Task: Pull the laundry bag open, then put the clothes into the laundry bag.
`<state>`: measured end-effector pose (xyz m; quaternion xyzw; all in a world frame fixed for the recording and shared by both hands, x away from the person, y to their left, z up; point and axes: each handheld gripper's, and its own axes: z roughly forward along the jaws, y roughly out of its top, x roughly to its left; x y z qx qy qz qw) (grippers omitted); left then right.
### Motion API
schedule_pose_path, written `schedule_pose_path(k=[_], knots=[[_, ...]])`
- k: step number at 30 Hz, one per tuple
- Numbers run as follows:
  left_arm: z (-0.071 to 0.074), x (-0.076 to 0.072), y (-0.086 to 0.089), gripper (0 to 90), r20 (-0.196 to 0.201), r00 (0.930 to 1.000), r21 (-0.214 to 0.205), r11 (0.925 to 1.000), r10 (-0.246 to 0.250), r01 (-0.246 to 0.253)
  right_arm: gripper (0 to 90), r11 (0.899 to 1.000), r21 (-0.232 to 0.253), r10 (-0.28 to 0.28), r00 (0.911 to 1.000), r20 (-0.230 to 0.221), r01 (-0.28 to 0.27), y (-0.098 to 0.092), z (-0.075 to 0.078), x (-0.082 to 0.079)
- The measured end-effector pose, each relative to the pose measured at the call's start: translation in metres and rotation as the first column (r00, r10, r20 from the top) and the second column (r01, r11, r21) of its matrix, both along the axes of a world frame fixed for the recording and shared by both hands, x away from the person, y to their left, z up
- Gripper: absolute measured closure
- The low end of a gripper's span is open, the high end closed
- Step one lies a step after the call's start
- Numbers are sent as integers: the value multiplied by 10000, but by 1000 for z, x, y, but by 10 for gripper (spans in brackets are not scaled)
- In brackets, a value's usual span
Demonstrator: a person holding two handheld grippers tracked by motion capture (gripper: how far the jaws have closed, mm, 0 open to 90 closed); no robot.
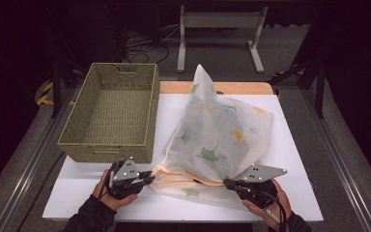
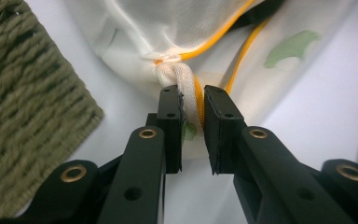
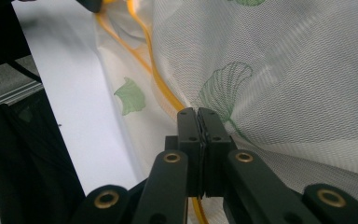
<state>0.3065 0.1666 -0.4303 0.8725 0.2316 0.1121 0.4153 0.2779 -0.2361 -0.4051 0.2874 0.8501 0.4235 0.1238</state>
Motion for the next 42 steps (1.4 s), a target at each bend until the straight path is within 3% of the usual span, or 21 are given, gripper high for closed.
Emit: schedule_pose_path(k=[2, 4, 6, 9, 11, 12, 14, 17, 21, 23, 24, 26, 28, 33, 35, 39, 42], knots=[[0, -7, 7, 722, -35, 9999, -330, 9994, -107, 106, 891, 10000, 8, 30, 10000, 54, -30, 1, 0, 0], [0, -12, 14, 562, 109, 9999, -293, 9996, -53, 56, 891, 10000, -10, 79, 9999, 88, -79, 2, 0, 0], [0, -12, 19, 568, 163, 9998, -332, 9994, 144, -138, 892, 9999, -62, 116, 9999, 64, -116, 4, -1, 0], [1, -3, 27, 489, 209, 9990, -353, 9987, 385, -378, 892, 9998, -163, 132, 9999, 53, -131, 4, -1, 0], [1, 3, 30, 471, -86, 9995, -677, 9972, 309, -314, 893, 9999, -128, 73, 10000, 30, -73, 2, 0, 0], [0, 8, 26, 469, -257, 9994, -548, 9982, 234, -247, 893, 9999, -120, 72, 10000, 18, -72, 2, -1, 0], [-1, 10, 22, 453, -229, 9995, -450, 9987, 219, -230, 892, 9999, -96, 119, 9999, -2, -119, 2, -1, 1], [-7, 18, 6, 452, -105, 9999, 214, 9997, 118, -116, 892, 9998, -163, 138, 9999, -14, -138, 4, -2, 1], [-11, 27, -3, 444, -393, 9992, 199, 9998, -71, 79, 891, 9998, -175, 49, 10000, 14, -49, 2, -2, 1], [-10, 30, -3, 562, -559, 9967, -59, 9982, -596, 594, 890, 9998, -182, 16, 10000, 28, -16, 2, -3, 2], [-9, 29, -3, 640, -446, 9973, 109, 9982, -580, 586, 889, 9998, -195, -5, 10000, 12, 5, 2, -4, 2], [-7, 27, 1, 793, -591, 9945, -221, 9961, -867, 855, 890, 9999, -154, 76, 10000, -38, -76, 2, -5, 2], [-6, 23, 4, 874, -617, 9955, -79, 9974, -722, 719, 888, 9998, -216, 45, 10000, -16, -45, 3, -5, 1], [-5, 13, 11, 876, -569, 9963, -209, 9978, -642, 631, 861, 9995, -301, -98, 9999, -74, 96, 4, -7, 1], [-7, 7, 11, 876, -516, 9965, -260, 9976, -660, 647, 783, 9995, -298, -124, 9999, 36, 125, 7, -6, 2], [-10, 2, 6, 876, -374, 9962, 23, 9969, -789, 790, 730, 9999, 134, -58, 9977, 677, 49, 16, 5, -2], [-11, 2, 5, 876, -471, 9958, 40, 9969, -782, 784, 728, 9972, 707, 152, 9907, 1352, -249, 31, 17, -5]])
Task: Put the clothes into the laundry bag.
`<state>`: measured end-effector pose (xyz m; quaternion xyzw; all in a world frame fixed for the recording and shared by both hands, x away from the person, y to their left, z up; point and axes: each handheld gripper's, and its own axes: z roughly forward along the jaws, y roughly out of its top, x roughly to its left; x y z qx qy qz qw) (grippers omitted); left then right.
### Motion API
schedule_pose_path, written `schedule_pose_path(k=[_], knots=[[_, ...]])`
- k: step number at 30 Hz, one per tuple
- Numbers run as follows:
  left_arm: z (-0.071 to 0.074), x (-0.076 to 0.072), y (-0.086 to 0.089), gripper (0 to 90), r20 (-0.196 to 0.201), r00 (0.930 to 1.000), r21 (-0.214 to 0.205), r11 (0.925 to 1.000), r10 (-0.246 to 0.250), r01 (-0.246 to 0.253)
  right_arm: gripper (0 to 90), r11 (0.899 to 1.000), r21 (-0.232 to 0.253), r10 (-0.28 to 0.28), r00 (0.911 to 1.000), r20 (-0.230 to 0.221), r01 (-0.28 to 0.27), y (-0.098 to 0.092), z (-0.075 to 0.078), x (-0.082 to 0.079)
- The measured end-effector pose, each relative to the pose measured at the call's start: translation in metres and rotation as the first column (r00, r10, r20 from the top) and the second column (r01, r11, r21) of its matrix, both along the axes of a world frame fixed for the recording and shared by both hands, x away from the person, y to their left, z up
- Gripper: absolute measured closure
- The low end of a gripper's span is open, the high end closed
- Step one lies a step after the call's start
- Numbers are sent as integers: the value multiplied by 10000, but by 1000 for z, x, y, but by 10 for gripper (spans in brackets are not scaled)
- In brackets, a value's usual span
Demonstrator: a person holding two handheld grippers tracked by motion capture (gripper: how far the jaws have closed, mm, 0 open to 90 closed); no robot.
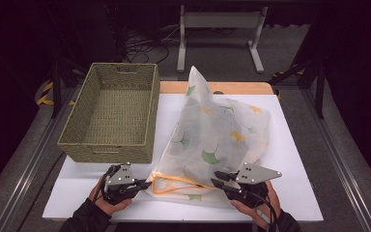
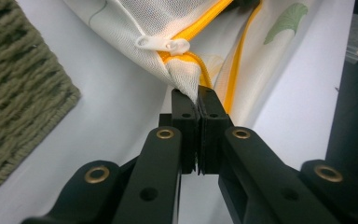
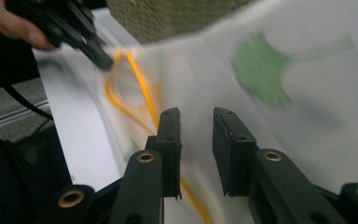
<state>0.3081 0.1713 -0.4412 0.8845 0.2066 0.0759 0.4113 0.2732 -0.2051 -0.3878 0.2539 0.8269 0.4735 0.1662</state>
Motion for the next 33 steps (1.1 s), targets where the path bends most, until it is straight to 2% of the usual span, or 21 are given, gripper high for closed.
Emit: schedule_pose_path(k=[2, 3, 4, 5, 7, 9, 11, 13, 15, 17, 19, 20, 21, 22, 23, 24, 27, 30, 33], knots=[[-2, -2, -1, 876, -80, 10000, 31, 10000, -24, 25, 724, 9992, 344, 206, 9997, 162, -211, 18, 4, 3], [-2, -2, -1, 876, -80, 10000, 31, 10000, -24, 25, 724, 9992, 344, 206, 9997, 162, -211, 18, 4, 3], [-4, -4, -4, 875, 68, 10000, 258, 9997, 30, -32, 719, 9976, 518, 460, 9989, 82, -464, 38, 4, 9], [-4, -4, -4, 874, 68, 10000, 258, 9997, 30, -32, 719, 9976, 518, 460, 9989, 82, -464, 38, 4, 9], [-6, -6, -6, 874, 58, 10000, 230, 9997, 25, -26, 712, 9949, 651, 777, 9969, -73, -771, 64, 2, 16], [-7, -8, -8, 872, 138, 9999, 293, 9996, -13, 9, 700, 9938, 591, 954, 9952, -210, -940, 88, -2, 21], [-9, -9, -10, 870, 149, 9999, 243, 9997, 18, -22, 678, 9920, 403, 1223, 9906, -607, -1200, 113, -11, 28], [-12, -11, -12, 866, 52, 9999, 211, 9997, -118, 117, 668, 9906, 263, 1358, 9865, -917, -1340, 130, -19, 32], [-13, -13, -16, 866, 198, 9996, 466, 9988, -183, 174, 639, 9921, 93, 1255, 9855, -1141, -1253, 143, -25, 38], [-13, -14, -17, 866, 269, 9993, 488, 9985, -245, 231, 618, 9933, 85, 1149, 9831, -1423, -1149, 151, -31, 45], [-14, -13, -17, 868, 195, 9994, 504, 9984, -282, 272, 635, 9946, -23, 1015, 9791, -1762, -1035, 156, -37, 50], [-14, -13, -17, 868, 195, 9994, 504, 9984, -282, 272, 635, 9946, -23, 1015, 9791, -1762, -1035, 156, -37, 50], [-14, -13, -17, 868, 207, 9995, 489, 9985, -247, 237, 739, 9930, -217, 1096, 9746, -1953, -1160, 160, -42, 51], [-14, -13, -17, 868, 207, 9995, 489, 9985, -247, 237, 739, 9930, -217, 1096, 9746, -1953, -1160, 160, -42, 51], [-14, -13, -17, 868, 203, 9994, 478, 9985, -263, 253, 809, 9909, -275, 1240, 9719, -2001, -1321, 160, -44, 50], [-14, -13, -17, 868, 203, 9994, 478, 9985, -263, 253, 809, 9909, -275, 1240, 9719, -2001, -1321, 160, -44, 50], [-14, -12, -16, 867, 210, 9995, 505, 9985, -215, 204, 882, 9919, -337, 1145, 9759, -1859, -1228, 157, -42, 48], [-12, -11, -13, 855, 256, 9996, 438, 9990, -99, 88, 898, 9918, -83, 1245, 9778, -1688, -1277, 153, -39, 48], [-11, -10, -9, 830, 185, 9998, 226, 9997, 46, -50, 899, 9908, -183, 1299, 9792, -1556, -1344, 151, -37, 46]])
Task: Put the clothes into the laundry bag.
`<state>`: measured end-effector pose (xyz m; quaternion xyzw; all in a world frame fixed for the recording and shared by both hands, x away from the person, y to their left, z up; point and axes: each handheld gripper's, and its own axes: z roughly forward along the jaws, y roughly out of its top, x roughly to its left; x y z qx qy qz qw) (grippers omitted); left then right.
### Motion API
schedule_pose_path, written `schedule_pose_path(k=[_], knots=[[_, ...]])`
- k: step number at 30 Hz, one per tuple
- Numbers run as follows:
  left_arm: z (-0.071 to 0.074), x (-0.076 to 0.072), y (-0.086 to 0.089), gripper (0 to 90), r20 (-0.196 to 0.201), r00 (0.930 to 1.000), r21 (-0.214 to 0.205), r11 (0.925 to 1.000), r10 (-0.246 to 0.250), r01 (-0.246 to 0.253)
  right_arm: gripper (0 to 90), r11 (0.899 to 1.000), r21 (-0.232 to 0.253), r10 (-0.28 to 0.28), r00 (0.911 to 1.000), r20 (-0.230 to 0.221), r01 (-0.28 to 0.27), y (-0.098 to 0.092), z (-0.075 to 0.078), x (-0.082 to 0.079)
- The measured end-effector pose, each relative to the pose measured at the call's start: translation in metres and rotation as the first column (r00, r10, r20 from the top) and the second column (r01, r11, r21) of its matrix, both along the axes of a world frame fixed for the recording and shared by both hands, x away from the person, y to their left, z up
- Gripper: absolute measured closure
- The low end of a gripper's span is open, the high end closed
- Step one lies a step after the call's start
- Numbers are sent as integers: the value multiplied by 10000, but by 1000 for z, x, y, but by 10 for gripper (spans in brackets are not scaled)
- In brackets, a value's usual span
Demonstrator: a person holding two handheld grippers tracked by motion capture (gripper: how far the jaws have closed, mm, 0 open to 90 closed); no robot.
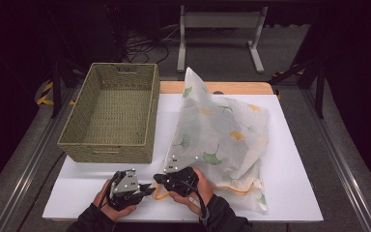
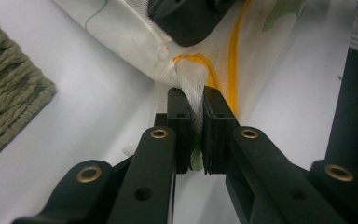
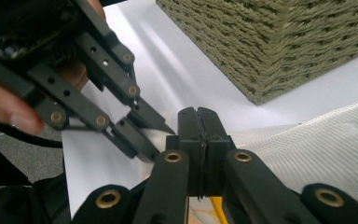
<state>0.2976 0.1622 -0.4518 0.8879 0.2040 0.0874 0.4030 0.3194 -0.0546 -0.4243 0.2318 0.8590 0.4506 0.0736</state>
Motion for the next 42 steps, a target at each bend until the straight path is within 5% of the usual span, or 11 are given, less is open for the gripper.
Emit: schedule_pose_path(k=[8, 16, 22, 26, 32, 37, 42], knots=[[-1, 1, 2, 862, -117, 9999, -103, 9999, -99, 98, 897, 9995, 309, 110, 9999, -56, -108, -4, 1, 2], [-2, 1, -2, 875, -258, 9992, -78, 9995, -317, 315, 673, 9995, 167, -277, 9989, -379, 283, 6, -7, 8], [-3, 1, -2, 875, -226, 9992, 36, 9995, -319, 320, 816, 10000, 0, -74, 9973, -730, 74, 12, -12, 10], [-3, 0, -3, 873, -152, 9994, 93, 9995, -310, 312, 889, 9999, -124, -64, 9987, -506, 58, 13, -12, 8], [-5, 5, 1, 852, -310, 9991, -65, 9996, -282, 280, 895, 9998, 182, 14, 9994, -334, -8, 7, -6, 8], [-3, 10, 4, 598, -713, 9975, -967, 9953, 10, -79, 899, 9998, 222, -1, 9997, -252, 7, 6, -3, 5], [3, 19, 5, 625, -599, 9979, -1424, 9897, -253, 165, 900, 9991, 428, -5, 9999, -136, 10, 1, 1, 5]])
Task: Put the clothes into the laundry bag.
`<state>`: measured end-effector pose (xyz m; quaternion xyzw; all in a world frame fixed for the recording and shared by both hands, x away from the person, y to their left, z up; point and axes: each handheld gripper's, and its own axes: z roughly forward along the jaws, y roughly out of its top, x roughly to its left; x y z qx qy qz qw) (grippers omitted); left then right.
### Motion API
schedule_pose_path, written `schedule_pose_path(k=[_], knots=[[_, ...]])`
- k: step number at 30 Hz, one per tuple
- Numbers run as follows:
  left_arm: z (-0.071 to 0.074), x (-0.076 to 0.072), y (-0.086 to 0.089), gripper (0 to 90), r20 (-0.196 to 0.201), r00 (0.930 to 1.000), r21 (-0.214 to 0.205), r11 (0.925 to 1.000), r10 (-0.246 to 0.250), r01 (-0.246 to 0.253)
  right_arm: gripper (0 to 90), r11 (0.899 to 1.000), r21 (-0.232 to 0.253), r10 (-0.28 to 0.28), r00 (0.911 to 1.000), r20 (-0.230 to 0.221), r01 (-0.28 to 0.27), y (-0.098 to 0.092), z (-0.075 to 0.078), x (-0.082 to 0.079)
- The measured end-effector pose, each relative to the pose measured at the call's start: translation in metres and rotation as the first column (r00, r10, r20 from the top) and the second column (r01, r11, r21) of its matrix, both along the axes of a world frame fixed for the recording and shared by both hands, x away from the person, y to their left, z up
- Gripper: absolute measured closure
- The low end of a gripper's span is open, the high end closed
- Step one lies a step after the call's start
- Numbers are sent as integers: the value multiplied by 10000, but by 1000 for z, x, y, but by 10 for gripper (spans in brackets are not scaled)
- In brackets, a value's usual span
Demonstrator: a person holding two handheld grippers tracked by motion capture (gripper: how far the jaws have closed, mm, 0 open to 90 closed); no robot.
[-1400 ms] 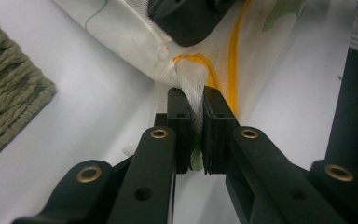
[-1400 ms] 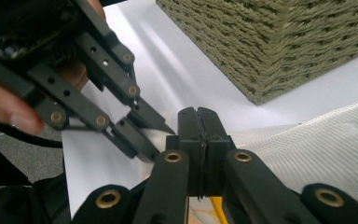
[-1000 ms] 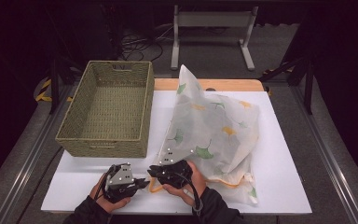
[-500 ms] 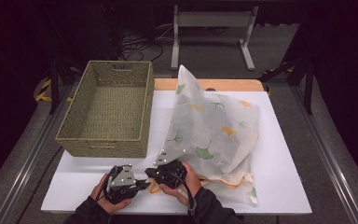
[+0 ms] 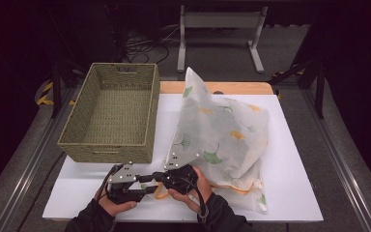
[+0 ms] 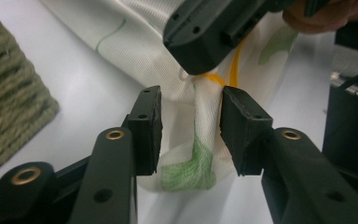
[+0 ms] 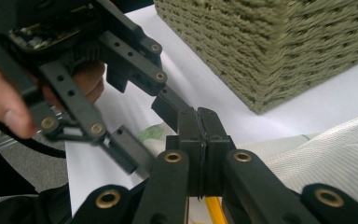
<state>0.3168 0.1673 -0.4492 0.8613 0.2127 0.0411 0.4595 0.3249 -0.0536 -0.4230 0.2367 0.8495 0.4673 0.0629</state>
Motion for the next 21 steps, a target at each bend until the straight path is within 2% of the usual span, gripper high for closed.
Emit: schedule_pose_path(k=[1, 2, 3, 4, 5, 11, 15, 17, 20, 21], knots=[[0, 0, 0, 688, 0, 10000, 0, 10000, 0, 0, 900, 10000, 0, 0, 10000, 0, 0, 0, 0, 0], [0, 1, 1, 688, -74, 9999, -141, 9999, -101, 100, 900, 10000, -24, -5, 10000, 36, 6, -1, 1, 0], [0, 2, 1, 773, -30, 9999, -41, 9999, -98, 97, 900, 9999, 101, 6, 10000, 64, -7, -3, 3, 0], [0, 2, 1, 826, -50, 9999, 72, 9999, -101, 101, 900, 9998, 170, 53, 10000, 79, -55, -4, 4, 0], [1, 2, 1, 848, -85, 9999, 11, 9999, -136, 136, 900, 9999, 142, 78, 9999, 138, -80, -5, 5, 0], [3, 1, 3, 865, 127, 9999, 193, 9998, 59, -61, 885, 9993, 223, 306, 9995, 97, -308, -8, 6, -2], [3, 4, 8, 864, 20, 9984, -263, 9980, 572, -571, 874, 9987, 161, 479, 9988, 65, -480, -11, 9, -4], [5, 5, 11, 864, 78, 9981, -338, 9976, 610, -607, 891, 9984, 36, 561, 9984, 29, -561, -13, 9, -6], [6, 1, 9, 864, 323, 9976, -204, 9980, 608, -602, 856, 9984, -210, 520, 9986, -38, -521, -13, 8, -5], [7, 0, 8, 864, 536, 9971, -57, 9986, 537, -534, 826, 9988, -220, 443, 9990, 11, -443, -13, 8, -5]])
